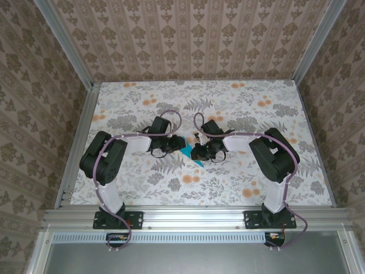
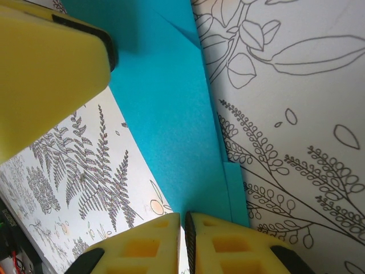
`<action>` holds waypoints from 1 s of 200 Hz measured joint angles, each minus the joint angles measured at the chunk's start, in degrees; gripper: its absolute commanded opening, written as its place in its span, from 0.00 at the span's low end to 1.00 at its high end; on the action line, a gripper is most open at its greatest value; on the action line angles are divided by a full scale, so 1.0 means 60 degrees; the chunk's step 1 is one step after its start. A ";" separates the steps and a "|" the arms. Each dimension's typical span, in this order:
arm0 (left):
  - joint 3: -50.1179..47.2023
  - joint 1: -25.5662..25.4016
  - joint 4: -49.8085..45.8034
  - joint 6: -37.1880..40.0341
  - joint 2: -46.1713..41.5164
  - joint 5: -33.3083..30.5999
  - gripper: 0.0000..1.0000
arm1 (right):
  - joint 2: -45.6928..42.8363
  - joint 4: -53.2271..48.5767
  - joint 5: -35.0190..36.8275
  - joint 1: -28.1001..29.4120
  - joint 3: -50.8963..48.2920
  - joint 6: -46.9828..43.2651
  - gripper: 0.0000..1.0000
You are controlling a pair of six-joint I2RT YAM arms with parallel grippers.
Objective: Fold a paper plane with a square sheet of paper (pick it up from the middle)
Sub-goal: Fold the wing for the fifth time at the center of the table.
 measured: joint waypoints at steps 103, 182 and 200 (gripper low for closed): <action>0.0007 0.0204 -0.0029 -0.0007 0.0018 -0.0022 0.32 | 0.0018 -0.0149 0.0080 0.0018 0.0073 -0.0040 0.15; 0.0007 0.0452 -0.0084 -0.0011 0.0018 -0.0062 0.32 | 0.0040 -0.0168 0.0233 0.0055 0.0142 -0.0073 0.15; 0.0007 0.0492 -0.0098 -0.0007 0.0015 -0.0062 0.32 | 0.0040 -0.0164 0.0259 0.0055 0.0153 -0.0073 0.15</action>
